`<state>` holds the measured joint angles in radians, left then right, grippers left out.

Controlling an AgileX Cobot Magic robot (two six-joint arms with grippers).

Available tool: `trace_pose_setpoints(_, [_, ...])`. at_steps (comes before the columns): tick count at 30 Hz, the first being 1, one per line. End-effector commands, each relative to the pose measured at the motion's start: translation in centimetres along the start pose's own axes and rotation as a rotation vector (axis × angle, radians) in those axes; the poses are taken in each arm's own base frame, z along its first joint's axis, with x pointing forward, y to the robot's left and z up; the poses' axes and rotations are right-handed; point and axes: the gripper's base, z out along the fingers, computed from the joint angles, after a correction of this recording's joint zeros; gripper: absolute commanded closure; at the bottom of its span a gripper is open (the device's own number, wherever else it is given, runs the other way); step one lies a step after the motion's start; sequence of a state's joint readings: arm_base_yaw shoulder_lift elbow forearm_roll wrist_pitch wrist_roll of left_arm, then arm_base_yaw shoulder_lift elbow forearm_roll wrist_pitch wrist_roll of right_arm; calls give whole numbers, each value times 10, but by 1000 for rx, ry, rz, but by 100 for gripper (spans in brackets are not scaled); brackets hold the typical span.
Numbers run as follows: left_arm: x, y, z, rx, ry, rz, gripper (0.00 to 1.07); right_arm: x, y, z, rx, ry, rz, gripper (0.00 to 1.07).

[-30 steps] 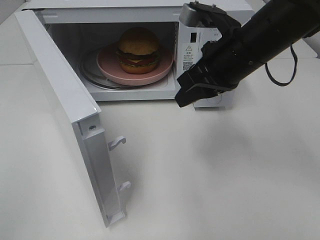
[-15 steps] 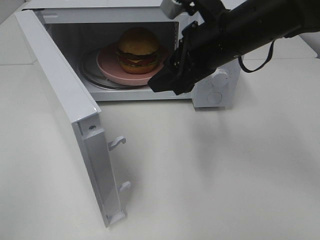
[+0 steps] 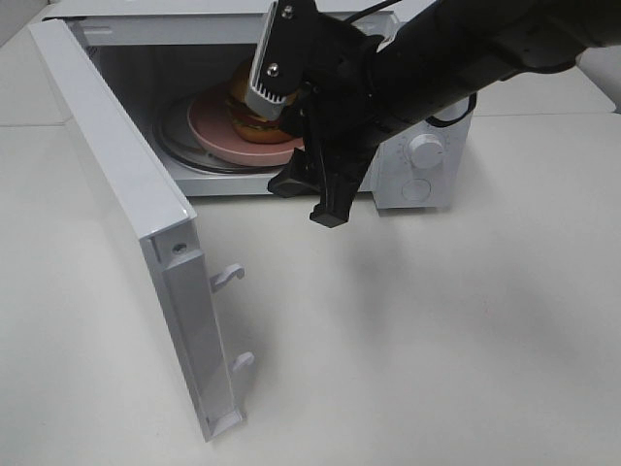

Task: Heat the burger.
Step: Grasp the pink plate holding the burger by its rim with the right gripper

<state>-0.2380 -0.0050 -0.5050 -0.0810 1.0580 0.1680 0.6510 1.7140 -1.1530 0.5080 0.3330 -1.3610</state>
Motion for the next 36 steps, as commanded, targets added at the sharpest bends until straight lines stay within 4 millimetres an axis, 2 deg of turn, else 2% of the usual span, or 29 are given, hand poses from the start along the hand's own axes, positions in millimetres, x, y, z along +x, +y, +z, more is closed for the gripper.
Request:
trace_pose_setpoints(1, [1, 0, -2, -9, -33, -2, 106, 1, -5, 11, 2, 37, -46, 44])
trace_pose_setpoints(2, [1, 0, -2, -9, -33, -2, 106, 1, -5, 11, 2, 37, -46, 44])
trace_pose_setpoints(7, [1, 0, -2, -9, -33, -2, 106, -5, -11, 37, 9, 106, -177, 44])
trace_pose_setpoints(10, [1, 0, -2, -9, -33, -2, 106, -7, -13, 40, 16, 115, -189, 44])
trace_pose_setpoints(14, [1, 0, -2, -9, -33, -2, 106, -20, -17, 60, 43, 161, -260, 44])
trace_pose_setpoints(24, [1, 0, -2, -9, -33, -2, 106, -28, -29, 88, 86, 158, -217, 44])
trace_pose_setpoints(36, [1, 0, -2, -9, -33, -2, 106, -25, -33, 123, 79, 164, -202, 44])
